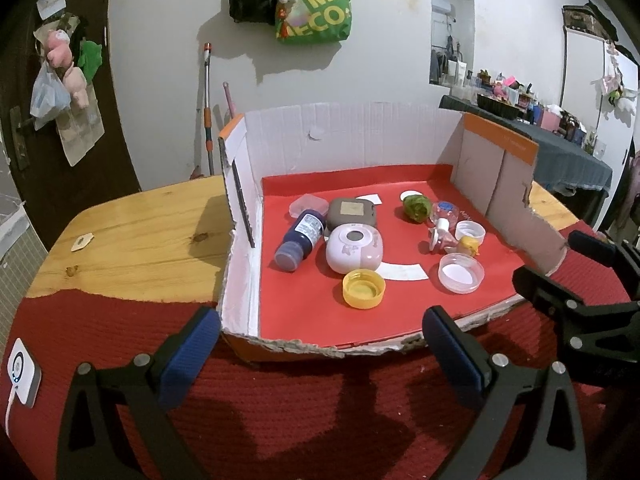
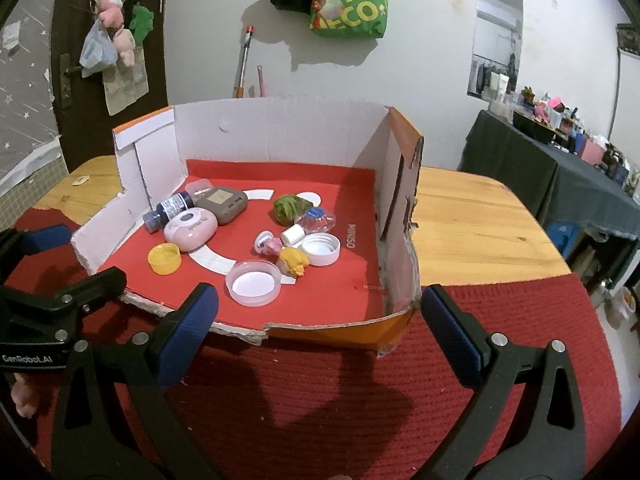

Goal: Organize objects

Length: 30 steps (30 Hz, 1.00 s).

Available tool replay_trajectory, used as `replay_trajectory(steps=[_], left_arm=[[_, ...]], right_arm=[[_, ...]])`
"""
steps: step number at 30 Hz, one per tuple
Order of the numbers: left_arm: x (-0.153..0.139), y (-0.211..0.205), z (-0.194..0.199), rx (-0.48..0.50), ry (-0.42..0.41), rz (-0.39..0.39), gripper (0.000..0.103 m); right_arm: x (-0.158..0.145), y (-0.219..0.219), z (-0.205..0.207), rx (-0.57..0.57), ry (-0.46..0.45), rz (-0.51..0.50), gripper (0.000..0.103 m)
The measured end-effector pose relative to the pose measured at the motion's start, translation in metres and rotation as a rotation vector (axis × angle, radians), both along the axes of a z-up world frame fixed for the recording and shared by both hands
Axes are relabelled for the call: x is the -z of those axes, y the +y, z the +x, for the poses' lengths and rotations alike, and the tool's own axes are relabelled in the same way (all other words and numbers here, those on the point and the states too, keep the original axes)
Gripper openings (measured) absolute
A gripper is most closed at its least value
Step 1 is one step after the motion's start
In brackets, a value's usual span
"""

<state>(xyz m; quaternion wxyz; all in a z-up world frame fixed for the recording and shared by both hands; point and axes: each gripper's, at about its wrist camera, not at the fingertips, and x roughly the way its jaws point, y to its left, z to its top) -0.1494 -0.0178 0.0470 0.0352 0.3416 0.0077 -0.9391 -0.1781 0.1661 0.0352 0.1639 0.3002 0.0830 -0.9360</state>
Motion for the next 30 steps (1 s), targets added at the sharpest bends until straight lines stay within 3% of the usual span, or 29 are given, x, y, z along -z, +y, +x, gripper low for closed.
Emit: replay_trajectory(steps=[13, 30], left_arm=[[-0.016, 0.008, 0.023, 0.012, 0.032, 0.008, 0.103], [-0.001, 0.023, 0.058, 0.006, -0.009, 0.019, 0.103]], right_arm=[[-0.024, 0.004, 0.028, -0.039, 0.035, -0.025, 0.103], [-0.007, 0.022, 0.063, -0.029, -0.003, -0.017, 0.103]])
